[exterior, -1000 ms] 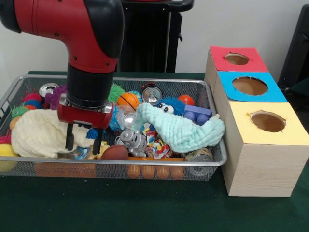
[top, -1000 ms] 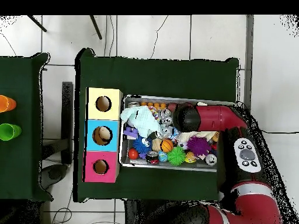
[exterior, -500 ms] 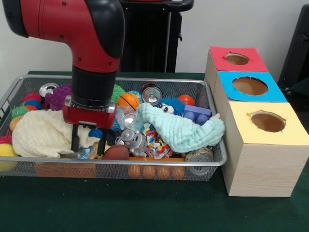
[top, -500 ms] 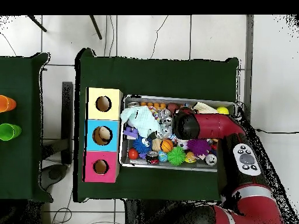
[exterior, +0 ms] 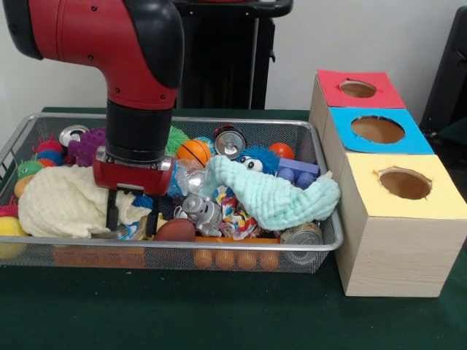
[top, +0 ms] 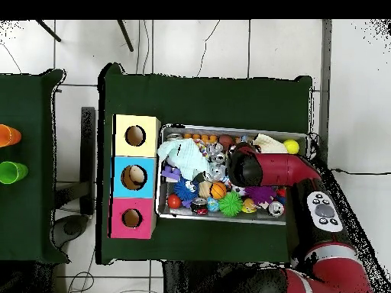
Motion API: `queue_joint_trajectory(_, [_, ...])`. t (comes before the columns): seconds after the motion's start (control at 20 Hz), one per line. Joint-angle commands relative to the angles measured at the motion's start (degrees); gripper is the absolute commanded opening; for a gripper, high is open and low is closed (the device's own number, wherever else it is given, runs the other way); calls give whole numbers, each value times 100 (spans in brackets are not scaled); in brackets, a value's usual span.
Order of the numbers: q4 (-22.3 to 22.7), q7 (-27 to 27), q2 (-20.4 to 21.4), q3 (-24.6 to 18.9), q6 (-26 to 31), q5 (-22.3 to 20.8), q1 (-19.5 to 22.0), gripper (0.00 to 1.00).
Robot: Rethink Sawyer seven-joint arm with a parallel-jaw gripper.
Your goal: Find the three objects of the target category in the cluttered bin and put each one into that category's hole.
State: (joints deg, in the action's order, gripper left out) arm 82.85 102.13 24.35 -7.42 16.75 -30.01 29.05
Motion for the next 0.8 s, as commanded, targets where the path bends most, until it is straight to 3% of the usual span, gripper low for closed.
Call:
queue_joint_trajectory(0.05, [564,271,-818,-266,-393,-288,42,100])
queue_joint_trajectory(0.3, [561,277,-854,-191,-525,-369,-19,100])
queue_joint_trajectory(0.35, [562,228,-847,-199,-486,-352,-12,0])
queue_joint_trajectory(0.8, [516,617,-868,123,-508,-114,-282,0])
